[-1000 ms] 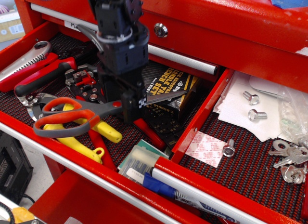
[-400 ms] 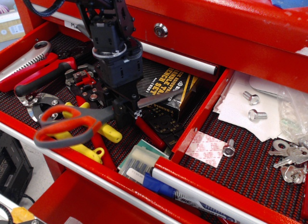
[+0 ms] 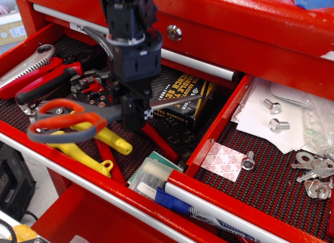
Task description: Pick up scissors and put into drawer
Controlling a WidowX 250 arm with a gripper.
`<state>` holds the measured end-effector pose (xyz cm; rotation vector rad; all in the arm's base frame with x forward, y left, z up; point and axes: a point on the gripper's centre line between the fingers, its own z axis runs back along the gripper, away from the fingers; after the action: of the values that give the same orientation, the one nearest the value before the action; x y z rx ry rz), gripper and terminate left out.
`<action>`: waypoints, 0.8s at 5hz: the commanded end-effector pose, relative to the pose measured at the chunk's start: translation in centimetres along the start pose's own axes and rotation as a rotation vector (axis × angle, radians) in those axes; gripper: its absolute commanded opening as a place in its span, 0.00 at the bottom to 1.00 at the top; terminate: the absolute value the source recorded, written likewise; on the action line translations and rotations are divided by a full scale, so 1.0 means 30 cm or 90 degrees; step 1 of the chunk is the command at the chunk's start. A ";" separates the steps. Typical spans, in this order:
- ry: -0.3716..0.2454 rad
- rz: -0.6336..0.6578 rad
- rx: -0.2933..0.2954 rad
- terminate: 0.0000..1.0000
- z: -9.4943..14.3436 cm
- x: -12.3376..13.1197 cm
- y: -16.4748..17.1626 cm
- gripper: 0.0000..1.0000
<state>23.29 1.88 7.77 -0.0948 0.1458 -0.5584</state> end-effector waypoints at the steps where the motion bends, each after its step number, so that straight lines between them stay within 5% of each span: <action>1: -0.004 -0.077 0.052 0.00 0.236 0.009 -0.112 0.00; 2: -0.051 -0.081 0.088 0.00 0.280 0.025 -0.217 0.00; 4: -0.112 -0.073 0.081 0.00 0.299 0.218 -0.393 0.00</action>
<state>23.54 -11.53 15.67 -0.0344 -0.0061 -0.6741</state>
